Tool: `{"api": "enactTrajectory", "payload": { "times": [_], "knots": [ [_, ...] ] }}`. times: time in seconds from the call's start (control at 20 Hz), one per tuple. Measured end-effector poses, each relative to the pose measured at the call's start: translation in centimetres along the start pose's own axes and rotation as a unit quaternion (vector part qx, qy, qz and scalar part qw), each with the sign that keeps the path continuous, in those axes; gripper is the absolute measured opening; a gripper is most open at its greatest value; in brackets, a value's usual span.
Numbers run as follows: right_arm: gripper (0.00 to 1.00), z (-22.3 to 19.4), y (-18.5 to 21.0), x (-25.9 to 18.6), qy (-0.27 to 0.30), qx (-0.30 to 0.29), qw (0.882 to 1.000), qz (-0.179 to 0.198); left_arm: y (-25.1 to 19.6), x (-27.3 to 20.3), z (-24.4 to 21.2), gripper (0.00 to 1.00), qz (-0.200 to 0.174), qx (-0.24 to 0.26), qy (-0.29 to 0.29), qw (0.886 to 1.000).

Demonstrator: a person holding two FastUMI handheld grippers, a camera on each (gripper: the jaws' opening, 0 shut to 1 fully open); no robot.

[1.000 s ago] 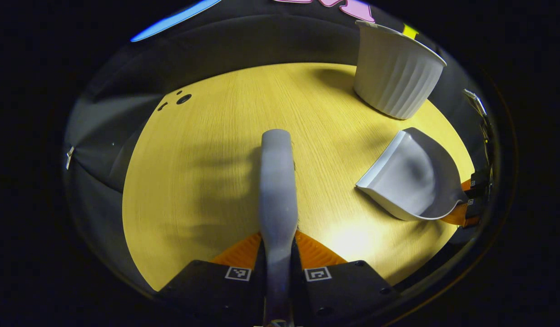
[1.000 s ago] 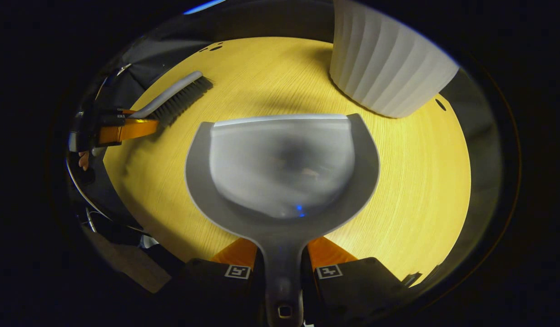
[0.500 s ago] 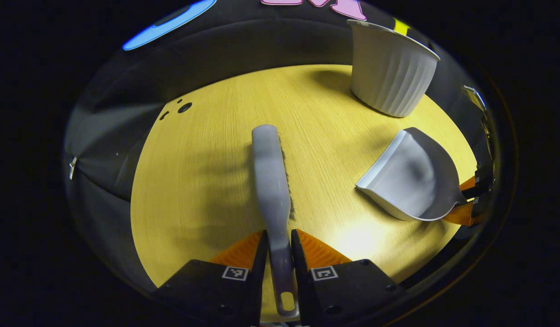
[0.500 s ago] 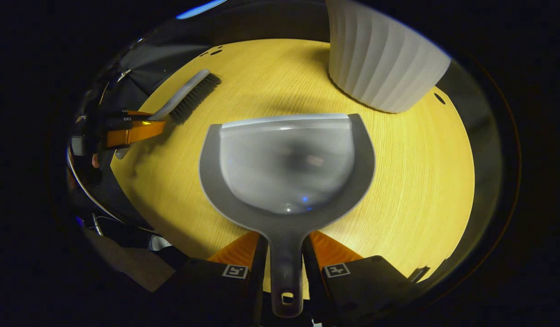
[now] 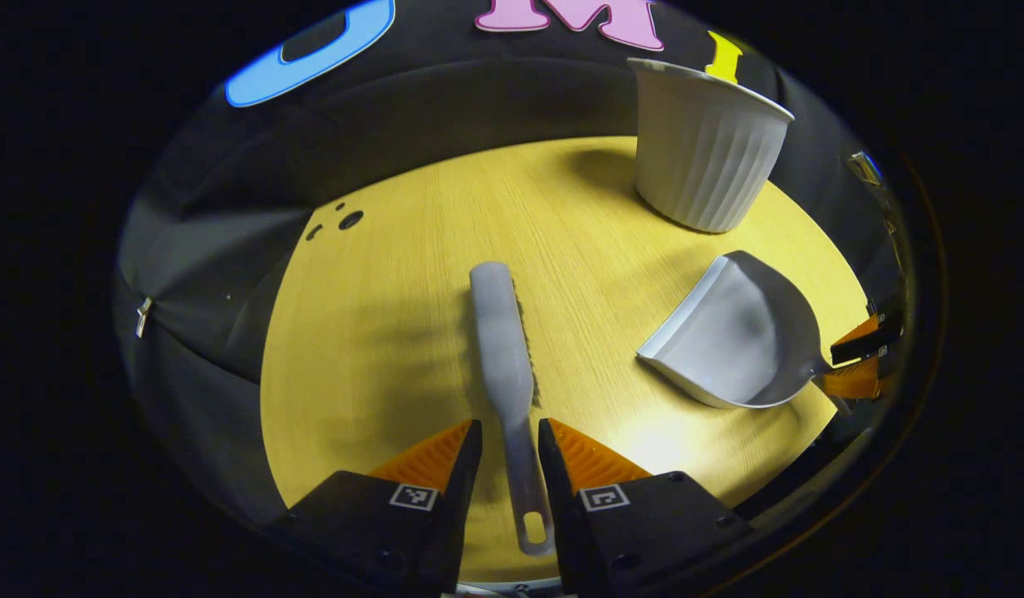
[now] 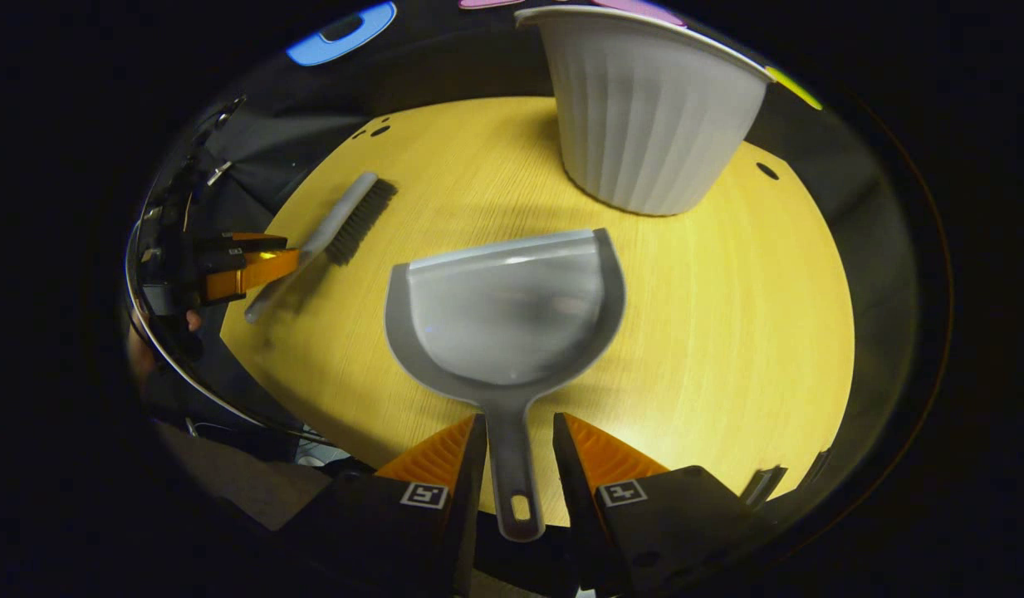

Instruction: Pick up the small broom and dustpan from the desktop, sweep the trash into the dustpan with the broom, and then empty the trash into the garbage bin.

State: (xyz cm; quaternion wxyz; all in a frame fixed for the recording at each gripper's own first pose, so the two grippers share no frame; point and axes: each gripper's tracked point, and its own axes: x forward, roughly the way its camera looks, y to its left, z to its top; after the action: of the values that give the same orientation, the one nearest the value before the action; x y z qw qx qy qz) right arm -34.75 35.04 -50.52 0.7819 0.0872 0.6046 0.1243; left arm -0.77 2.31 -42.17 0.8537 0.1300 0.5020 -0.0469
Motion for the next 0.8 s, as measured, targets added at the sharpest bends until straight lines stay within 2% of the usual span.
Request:
{"api": "enactTrajectory", "payload": {
  "times": [0.15, 0.4, 0.5, 0.55, 0.8],
  "knots": [
    [0.51, 2.8, -0.6, -3.1, -0.059, 0.006, 0.998, -0.013, 0.2, -2.5, 2.4, 0.58, 0.002, 0.014, -0.041, 0.999],
    [0.59, 8.6, 0.5, -8.8, -0.17, 0.017, 0.985, -0.002, 0.2, -6.7, 8.1, 0.63, -0.017, -0.006, -0.147, 0.989],
    [0.69, 11.3, 1.4, -11.6, -0.212, 0.032, 0.977, 0.008, 0.0, -9.3, 11.2, 0.67, -0.026, -0.018, -0.199, 0.98],
    [0.69, 12.5, 1.6, -12.9, -0.234, 0.035, 0.972, 0.008, -0.1, -10.6, 12.7, 0.68, -0.03, -0.021, -0.224, 0.974],
    [0.86, 17.3, 2.3, -18.5, -0.347, 0.013, 0.938, -0.02, -0.2, -16.7, 18.3, 0.72, -0.032, -0.022, -0.327, 0.944]
  ]
}}
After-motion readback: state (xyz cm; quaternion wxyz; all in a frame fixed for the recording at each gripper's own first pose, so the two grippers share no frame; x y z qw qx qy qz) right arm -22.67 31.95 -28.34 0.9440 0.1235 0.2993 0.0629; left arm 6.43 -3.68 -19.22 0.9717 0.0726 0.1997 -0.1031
